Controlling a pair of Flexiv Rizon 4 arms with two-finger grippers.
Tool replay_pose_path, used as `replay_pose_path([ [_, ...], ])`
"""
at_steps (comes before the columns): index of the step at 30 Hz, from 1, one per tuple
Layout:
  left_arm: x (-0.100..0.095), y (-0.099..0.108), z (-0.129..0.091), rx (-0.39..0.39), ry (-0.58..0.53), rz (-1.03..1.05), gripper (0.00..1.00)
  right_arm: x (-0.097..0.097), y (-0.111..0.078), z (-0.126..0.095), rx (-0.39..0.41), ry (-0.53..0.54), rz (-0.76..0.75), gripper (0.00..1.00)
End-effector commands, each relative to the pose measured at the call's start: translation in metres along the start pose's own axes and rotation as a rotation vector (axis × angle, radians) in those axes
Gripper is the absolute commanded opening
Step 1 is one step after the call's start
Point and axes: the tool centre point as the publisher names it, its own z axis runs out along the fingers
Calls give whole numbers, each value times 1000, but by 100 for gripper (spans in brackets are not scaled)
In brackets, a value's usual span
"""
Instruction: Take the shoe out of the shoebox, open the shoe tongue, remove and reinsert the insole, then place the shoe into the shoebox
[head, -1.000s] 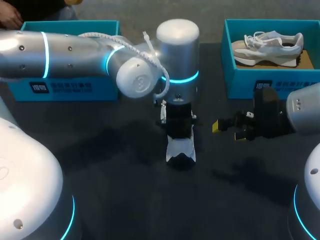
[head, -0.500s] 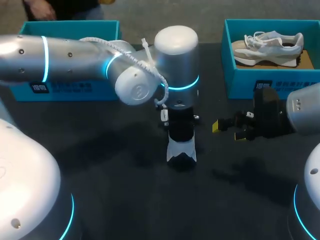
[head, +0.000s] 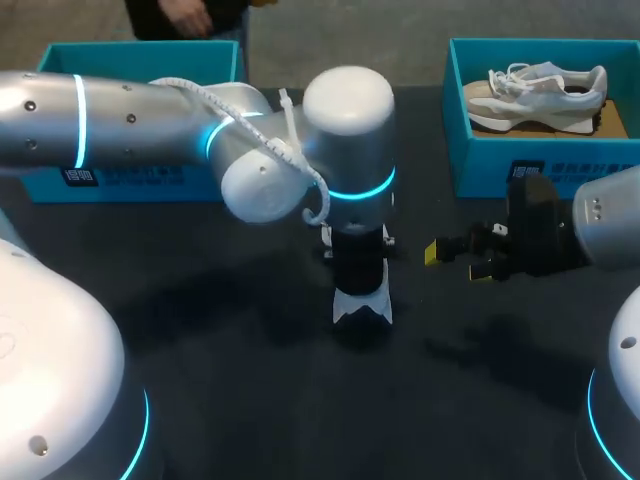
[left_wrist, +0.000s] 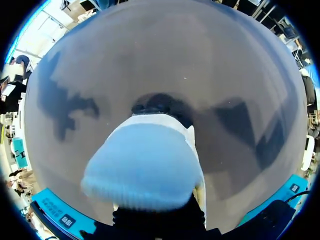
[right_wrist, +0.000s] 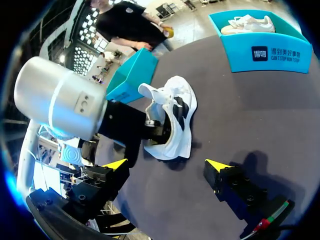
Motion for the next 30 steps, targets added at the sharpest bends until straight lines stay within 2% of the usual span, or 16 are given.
replay_pose_path([
  [1, -6, 0, 9, -4, 12, -2, 0, 1, -2, 0, -2, -1, 0, 100],
  [8, -7, 4, -18, -34, -3, 6, 0, 1, -2, 0, -2, -1, 0, 100],
  [13, -6, 17, -36, -136, 8, 14, 0, 1, -2, 0, -2, -1, 0, 100],
  [21, -6, 35, -34, -275, 78, 41, 0, 1, -2, 0, -2, -1, 0, 100],
  [30, -2, 54, -37, -349, 96, 33, 0, 1, -2, 0, -2, -1, 0, 100],
])
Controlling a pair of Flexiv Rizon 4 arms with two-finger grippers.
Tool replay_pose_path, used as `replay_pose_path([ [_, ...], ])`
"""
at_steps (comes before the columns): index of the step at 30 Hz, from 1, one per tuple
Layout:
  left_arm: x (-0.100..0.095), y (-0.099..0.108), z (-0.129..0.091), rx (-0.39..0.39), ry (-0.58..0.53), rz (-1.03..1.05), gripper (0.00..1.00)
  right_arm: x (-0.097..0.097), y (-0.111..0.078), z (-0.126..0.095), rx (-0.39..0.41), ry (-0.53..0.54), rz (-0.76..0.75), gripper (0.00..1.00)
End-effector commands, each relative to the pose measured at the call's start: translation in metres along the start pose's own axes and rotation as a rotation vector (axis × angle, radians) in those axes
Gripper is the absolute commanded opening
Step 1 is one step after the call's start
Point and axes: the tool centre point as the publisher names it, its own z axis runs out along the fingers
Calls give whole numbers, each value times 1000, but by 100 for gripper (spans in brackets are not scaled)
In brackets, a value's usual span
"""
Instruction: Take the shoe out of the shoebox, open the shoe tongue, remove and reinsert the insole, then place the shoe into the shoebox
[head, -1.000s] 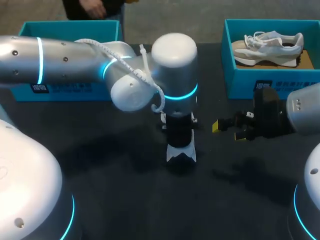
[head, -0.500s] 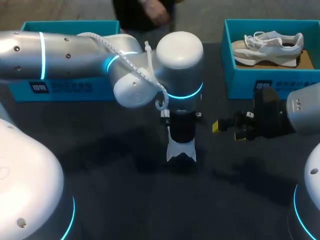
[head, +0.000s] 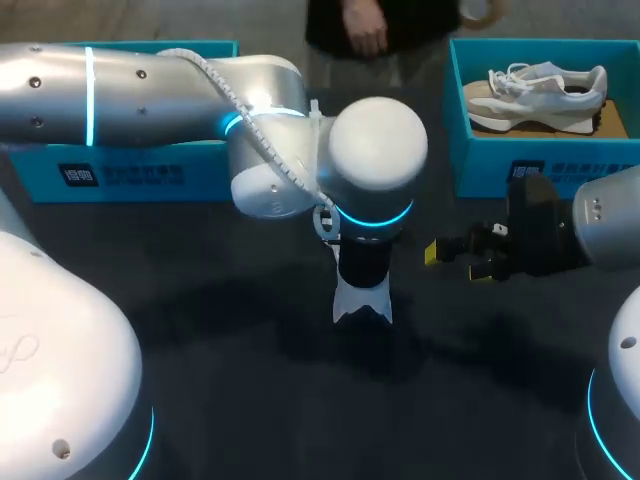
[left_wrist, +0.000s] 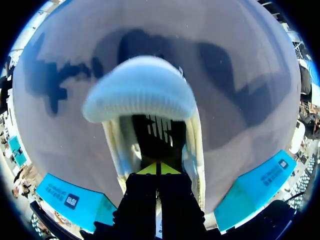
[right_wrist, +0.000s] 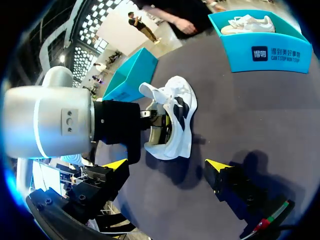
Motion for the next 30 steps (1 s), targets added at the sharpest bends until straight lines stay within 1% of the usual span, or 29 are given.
replay_pose_path([
  [1, 0, 7, -2, -11, 8, -13, 0, 1, -2, 0, -2, -1, 0, 100],
  [5, 1, 17, -3, 3, 10, -20, 0, 1, -2, 0, -2, -1, 0, 100],
  [9, 2, 24, -11, 8, 7, -23, 0, 1, -2, 0, -2, -1, 0, 100],
  [15, 7, 24, -12, 18, 21, -12, 0, 1, -2, 0, -2, -1, 0, 100],
  [17, 8, 23, -13, 34, 18, -13, 0, 1, -2, 0, -2, -1, 0, 100],
  [18, 8, 22, -13, 33, 19, -13, 5, 1, -2, 0, -2, -1, 0, 100],
  [19, 9, 21, -14, 35, 19, -15, 29, 1, -2, 0, -2, -1, 0, 100],
  [20, 9, 20, -14, 42, 19, -16, 45, 1, -2, 0, -2, -1, 0, 100],
  [23, 11, 19, -13, 46, 21, -18, 86, 1, -2, 0, -2, -1, 0, 100],
  [24, 11, 18, -13, 46, 22, -19, 94, 1, -2, 0, -2, -1, 0, 100],
  [25, 12, 18, -13, 47, 25, -20, 100, 1, -2, 0, -2, -1, 0, 100],
  [30, 14, 19, -11, 51, 34, -19, 100, 1, -2, 0, -2, -1, 0, 100],
])
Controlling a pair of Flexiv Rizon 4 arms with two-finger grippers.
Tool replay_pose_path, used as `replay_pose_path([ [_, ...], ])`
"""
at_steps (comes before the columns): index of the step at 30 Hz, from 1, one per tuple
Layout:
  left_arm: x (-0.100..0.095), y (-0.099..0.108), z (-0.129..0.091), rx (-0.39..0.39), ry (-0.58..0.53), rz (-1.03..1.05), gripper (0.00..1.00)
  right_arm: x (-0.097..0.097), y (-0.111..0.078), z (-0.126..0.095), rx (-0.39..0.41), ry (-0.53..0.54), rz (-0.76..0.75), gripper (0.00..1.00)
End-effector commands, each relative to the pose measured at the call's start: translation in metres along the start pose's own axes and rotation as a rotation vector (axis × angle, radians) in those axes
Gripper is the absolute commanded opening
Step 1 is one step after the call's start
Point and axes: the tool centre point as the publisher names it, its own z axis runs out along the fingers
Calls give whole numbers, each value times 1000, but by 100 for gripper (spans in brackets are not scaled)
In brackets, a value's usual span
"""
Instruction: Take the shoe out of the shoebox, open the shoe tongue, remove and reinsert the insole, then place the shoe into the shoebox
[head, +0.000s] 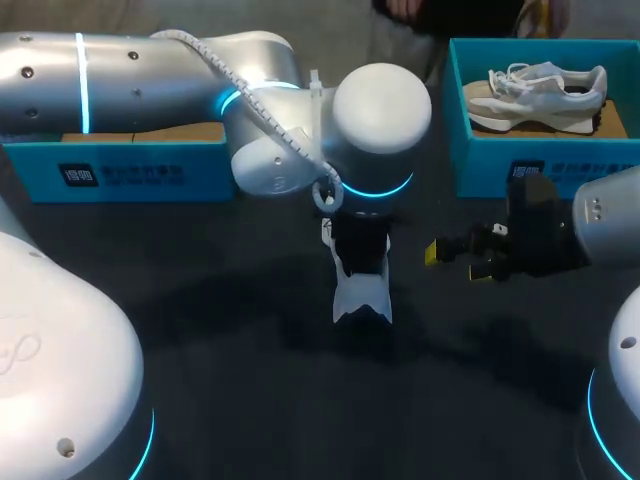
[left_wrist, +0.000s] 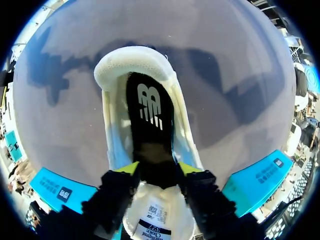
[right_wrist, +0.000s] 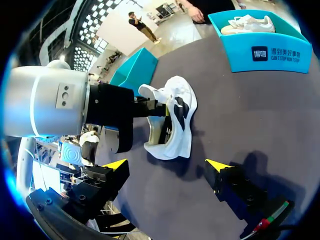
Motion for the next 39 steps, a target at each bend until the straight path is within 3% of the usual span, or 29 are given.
replay_pose_path([
  [1, 1, 1, -1, 1, 2, 2, 100, 1, -2, 0, -2, -1, 0, 100],
  [14, 2, -5, -14, -3, 0, 16, 100, 1, -2, 0, -2, -1, 0, 100],
  [23, 6, 3, -7, 14, 11, -5, 100, 1, -2, 0, -2, -1, 0, 100],
  [39, 15, 21, -32, 23, -33, -44, 100, 1, -2, 0, -2, -1, 0, 100],
])
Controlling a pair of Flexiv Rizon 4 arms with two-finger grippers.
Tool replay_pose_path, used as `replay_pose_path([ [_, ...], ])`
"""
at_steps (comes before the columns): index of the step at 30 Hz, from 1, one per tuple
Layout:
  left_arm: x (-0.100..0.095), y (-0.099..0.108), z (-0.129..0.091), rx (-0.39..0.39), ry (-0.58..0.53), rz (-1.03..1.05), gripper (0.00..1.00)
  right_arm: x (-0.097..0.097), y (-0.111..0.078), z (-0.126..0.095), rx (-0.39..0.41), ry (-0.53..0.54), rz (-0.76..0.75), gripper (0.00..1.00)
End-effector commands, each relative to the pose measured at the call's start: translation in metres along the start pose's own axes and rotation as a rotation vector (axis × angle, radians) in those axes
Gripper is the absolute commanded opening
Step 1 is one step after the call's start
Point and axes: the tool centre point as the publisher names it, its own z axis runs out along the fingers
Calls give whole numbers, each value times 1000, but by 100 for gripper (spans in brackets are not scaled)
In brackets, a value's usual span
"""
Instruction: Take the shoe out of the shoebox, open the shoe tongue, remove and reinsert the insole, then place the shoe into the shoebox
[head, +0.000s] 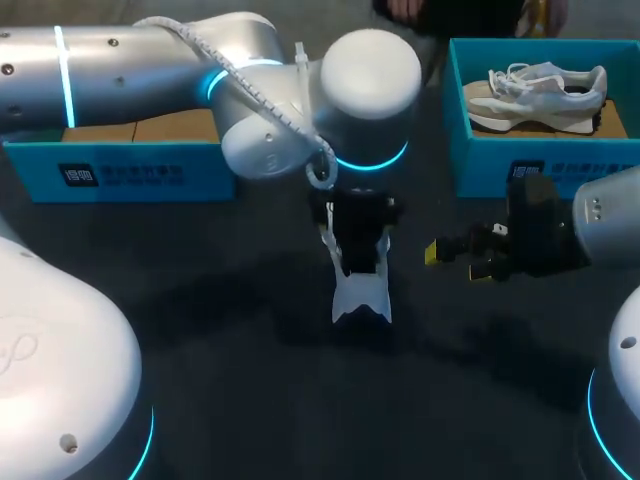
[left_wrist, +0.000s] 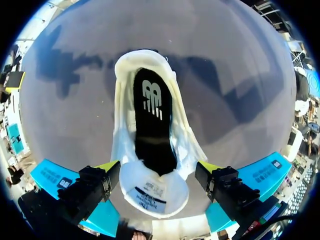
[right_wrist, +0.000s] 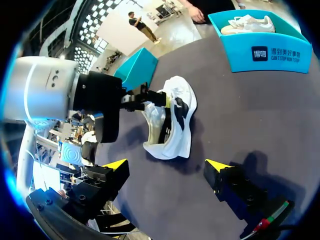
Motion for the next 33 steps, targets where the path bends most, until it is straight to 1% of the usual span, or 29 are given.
replay_pose_path([
  [1, 9, 5, -11, -1, -5, -1, 100, 1, -2, 0, -2, -1, 0, 100],
  [11, 12, 21, -31, -20, -21, -15, 100, 1, -2, 0, -2, -1, 0, 100],
  [14, 13, 30, -37, -26, -22, -19, 100, 1, -2, 0, -2, -1, 0, 100],
  [16, 13, 36, -41, -28, -26, -21, 80, 1, -2, 0, -2, -1, 0, 100],
  [17, 13, 39, -43, -28, -28, -21, 75, 1, -2, 0, -2, -1, 0, 100],
  [18, 13, 43, -44, -44, -31, -22, 69, 1, -2, 0, -2, -1, 0, 100],
  [20, 13, 52, -48, -39, -38, -27, 70, 1, -2, 0, -2, -1, 0, 100],
  [21, 12, 55, -50, -53, -38, -27, 69, 1, -2, 0, -2, -1, 0, 100],
  [24, 11, 66, -55, -57, -40, -26, 68, 1, -2, 0, -2, -1, 0, 100],
  [27, 11, 72, -56, -61, -41, -24, 71, 1, -2, 0, -2, -1, 0, 100],
  [29, 11, 75, -55, -64, -39, -22, 69, 1, -2, 0, -2, -1, 0, 100],
  [30, 10, 77, -54, -65, -38, -21, 68, 1, -2, 0, -2, -1, 0, 100],
  [31, 10, 78, -52, -68, -33, -18, 62, 1, -2, 0, -2, -1, 0, 100],
  [32, 10, 80, -52, -68, -32, -18, 62, 1, -2, 0, -2, -1, 0, 100],
  [33, 9, 81, -51, -69, -36, -18, 53, 1, -2, 0, -2, -1, 0, 100],
])
